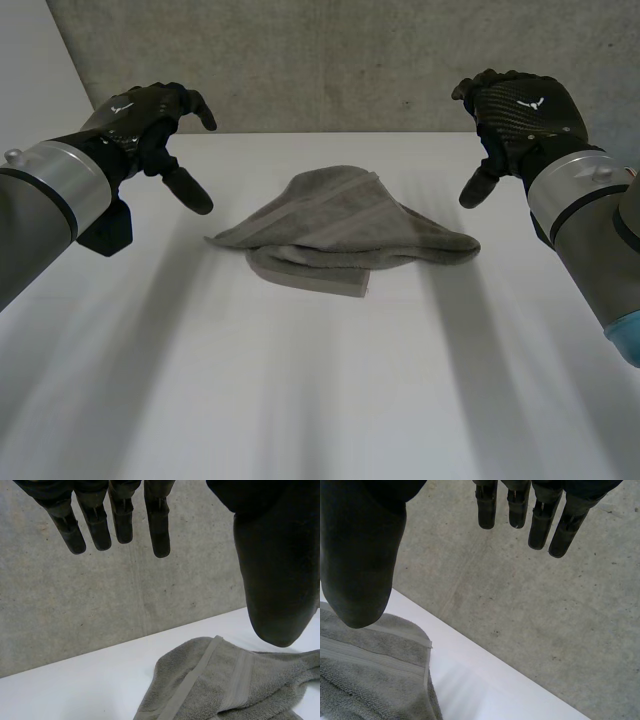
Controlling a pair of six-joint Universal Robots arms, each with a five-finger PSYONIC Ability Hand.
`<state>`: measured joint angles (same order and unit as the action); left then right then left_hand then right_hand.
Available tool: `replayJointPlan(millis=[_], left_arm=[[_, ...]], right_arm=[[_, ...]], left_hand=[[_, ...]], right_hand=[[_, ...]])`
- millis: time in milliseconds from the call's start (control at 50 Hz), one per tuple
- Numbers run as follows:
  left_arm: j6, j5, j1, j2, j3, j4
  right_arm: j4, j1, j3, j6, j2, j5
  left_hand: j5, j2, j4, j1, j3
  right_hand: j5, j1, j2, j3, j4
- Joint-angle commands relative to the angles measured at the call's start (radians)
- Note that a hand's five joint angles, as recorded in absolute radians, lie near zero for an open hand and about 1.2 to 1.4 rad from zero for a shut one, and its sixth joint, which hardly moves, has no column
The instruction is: Fold the towel.
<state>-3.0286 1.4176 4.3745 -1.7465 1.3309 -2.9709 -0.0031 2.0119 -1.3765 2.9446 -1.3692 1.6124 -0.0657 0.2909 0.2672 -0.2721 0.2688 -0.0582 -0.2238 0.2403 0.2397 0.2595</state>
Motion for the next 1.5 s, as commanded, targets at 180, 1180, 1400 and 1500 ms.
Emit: replayJointPlan(millis=[180,1180,1400,1500], left_arm=[[0.000,-0.002,0.000,-0.001,-0.003,-0.002],[-0.220,-0.183,-0.058,-0.913,-0.605,-0.278],[-0.210,-0.180,-0.119,-0.702,-0.511,-0.004],[-0.210,-0.190,-0.186,-0.543,-0.289,0.044]], right_arm=[[0.000,-0.005,-0.001,0.001,0.001,0.000],[0.229,-0.001,0.044,-0.182,0.202,-0.223],[0.227,-0.002,0.051,-0.183,0.193,-0.223],[0.229,-0.030,0.077,-0.185,0.185,-0.218]], left_hand=[[0.044,-0.095,-0.071,0.076,-0.073],[-0.877,0.827,0.850,-0.845,0.849],[-1.156,1.105,1.129,-1.124,1.127],[-1.156,1.105,1.129,-1.124,1.127]], right_hand=[[0.058,0.049,-0.066,-0.065,-0.085],[0.058,0.049,-0.066,-0.065,-0.085],[0.058,0.049,-0.066,-0.065,-0.085],[0.058,0.049,-0.066,-0.065,-0.085]])
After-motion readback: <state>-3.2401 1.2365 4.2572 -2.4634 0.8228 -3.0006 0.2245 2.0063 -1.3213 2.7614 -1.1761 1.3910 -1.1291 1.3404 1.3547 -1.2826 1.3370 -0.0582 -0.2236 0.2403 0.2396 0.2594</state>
